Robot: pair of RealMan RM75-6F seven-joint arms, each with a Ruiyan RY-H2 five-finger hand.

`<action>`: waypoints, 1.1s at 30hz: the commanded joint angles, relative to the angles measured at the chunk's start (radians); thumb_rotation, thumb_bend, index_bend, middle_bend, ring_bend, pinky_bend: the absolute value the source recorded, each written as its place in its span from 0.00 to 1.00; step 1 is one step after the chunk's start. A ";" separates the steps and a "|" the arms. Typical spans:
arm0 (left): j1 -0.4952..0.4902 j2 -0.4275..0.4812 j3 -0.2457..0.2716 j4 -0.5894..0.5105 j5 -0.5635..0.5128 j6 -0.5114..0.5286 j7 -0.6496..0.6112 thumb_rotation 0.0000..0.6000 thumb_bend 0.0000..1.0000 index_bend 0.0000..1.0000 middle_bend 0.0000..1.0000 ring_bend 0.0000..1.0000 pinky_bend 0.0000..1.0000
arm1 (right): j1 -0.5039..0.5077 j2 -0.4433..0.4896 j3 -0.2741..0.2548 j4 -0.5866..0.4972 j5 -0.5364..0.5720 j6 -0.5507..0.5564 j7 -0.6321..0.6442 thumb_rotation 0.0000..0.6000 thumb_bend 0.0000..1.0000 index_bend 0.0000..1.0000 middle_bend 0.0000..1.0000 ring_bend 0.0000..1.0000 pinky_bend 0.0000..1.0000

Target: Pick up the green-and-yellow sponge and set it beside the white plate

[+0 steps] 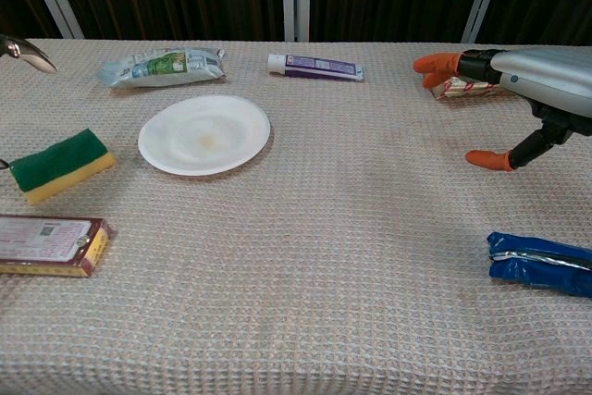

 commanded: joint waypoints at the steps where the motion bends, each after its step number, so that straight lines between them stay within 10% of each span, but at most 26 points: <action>1: -0.004 -0.004 0.002 0.003 -0.010 -0.001 0.002 1.00 0.01 0.20 0.13 0.11 0.16 | -0.004 0.006 -0.006 -0.001 0.004 0.010 0.003 1.00 0.23 0.00 0.13 0.00 0.00; 17: -0.067 -0.014 0.000 -0.032 -0.062 -0.071 0.029 1.00 0.01 0.20 0.13 0.11 0.16 | -0.033 0.094 -0.023 -0.051 -0.016 0.107 -0.004 1.00 0.23 0.00 0.13 0.00 0.00; 33: -0.215 -0.267 -0.079 0.094 -0.489 -0.163 0.352 1.00 0.01 0.12 0.08 0.11 0.15 | -0.081 0.188 -0.038 -0.123 -0.028 0.187 -0.019 1.00 0.23 0.00 0.13 0.00 0.00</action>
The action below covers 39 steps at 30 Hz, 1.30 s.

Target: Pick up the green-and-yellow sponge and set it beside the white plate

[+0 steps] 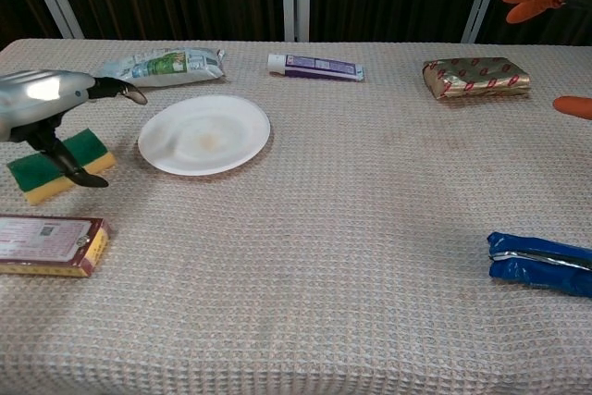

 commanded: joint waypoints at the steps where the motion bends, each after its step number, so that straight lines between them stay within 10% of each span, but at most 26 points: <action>1: -0.018 -0.048 -0.015 0.018 -0.133 0.031 0.098 1.00 0.01 0.11 0.07 0.11 0.15 | -0.003 0.000 -0.003 0.002 0.000 0.002 0.003 1.00 0.23 0.00 0.13 0.00 0.00; 15: 0.010 0.021 -0.065 -0.026 -0.415 0.068 0.117 1.00 0.00 0.11 0.07 0.12 0.16 | -0.010 -0.009 -0.011 0.016 0.003 0.005 0.012 1.00 0.23 0.00 0.13 0.00 0.00; 39: 0.050 -0.015 -0.030 0.025 -0.302 0.115 -0.095 1.00 0.03 0.32 0.29 0.30 0.28 | -0.026 -0.009 -0.017 0.012 0.022 0.008 -0.004 1.00 0.23 0.00 0.13 0.00 0.00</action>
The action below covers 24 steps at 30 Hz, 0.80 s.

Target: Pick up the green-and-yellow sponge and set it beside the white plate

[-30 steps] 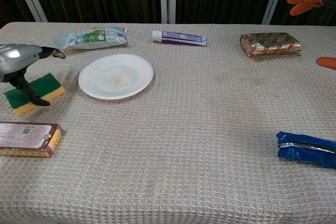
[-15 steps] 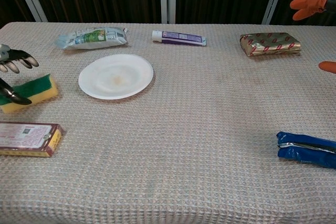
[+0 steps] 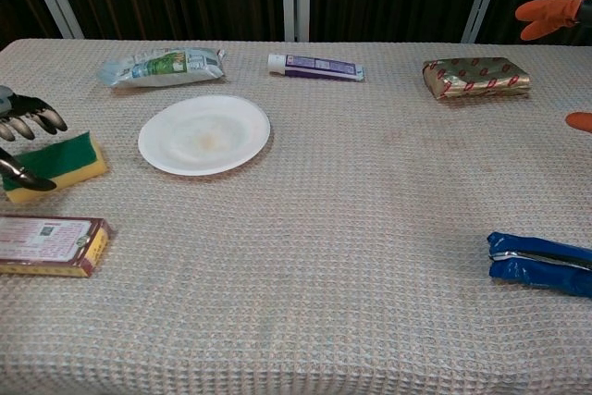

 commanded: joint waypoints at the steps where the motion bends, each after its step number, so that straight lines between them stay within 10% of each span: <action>1: 0.007 -0.018 -0.001 0.010 0.017 0.025 -0.020 1.00 0.03 0.33 0.30 0.31 0.29 | -0.002 0.001 0.000 0.000 0.002 0.002 -0.001 1.00 0.23 0.00 0.13 0.00 0.00; 24: -0.014 -0.037 0.005 0.072 0.253 0.032 -0.148 1.00 0.33 0.53 0.48 0.45 0.39 | -0.026 0.012 0.000 -0.005 0.007 0.028 -0.006 1.00 0.23 0.00 0.14 0.00 0.00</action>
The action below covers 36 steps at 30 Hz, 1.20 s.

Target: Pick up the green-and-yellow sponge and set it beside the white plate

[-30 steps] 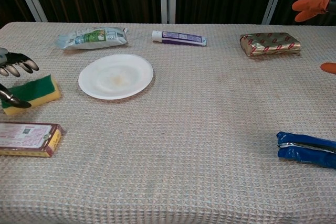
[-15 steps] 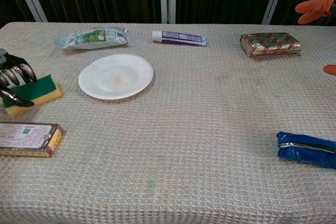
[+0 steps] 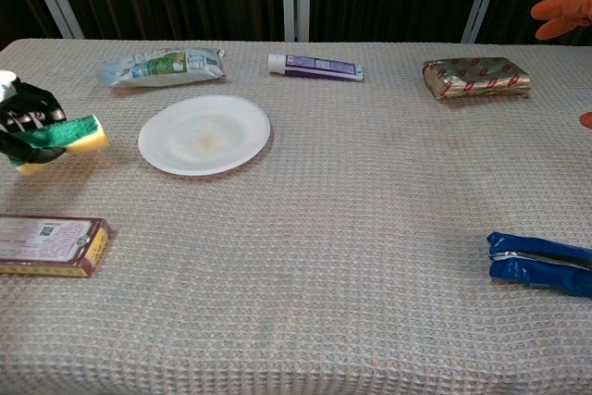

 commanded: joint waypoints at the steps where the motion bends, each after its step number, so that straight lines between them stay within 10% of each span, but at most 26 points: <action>1: -0.045 0.004 0.000 0.011 0.097 -0.010 0.005 1.00 0.33 0.53 0.48 0.45 0.39 | -0.004 0.005 0.001 -0.004 -0.001 0.007 -0.002 1.00 0.23 0.00 0.14 0.00 0.00; 17: -0.306 -0.148 0.012 0.237 0.207 -0.150 0.366 1.00 0.33 0.53 0.47 0.44 0.38 | -0.030 0.023 -0.001 -0.031 0.005 0.029 -0.015 1.00 0.23 0.00 0.14 0.00 0.00; 36: -0.331 -0.185 0.057 0.263 0.186 -0.137 0.567 1.00 0.34 0.57 0.49 0.42 0.38 | -0.032 0.023 0.005 -0.040 0.005 0.026 -0.018 1.00 0.23 0.00 0.14 0.00 0.00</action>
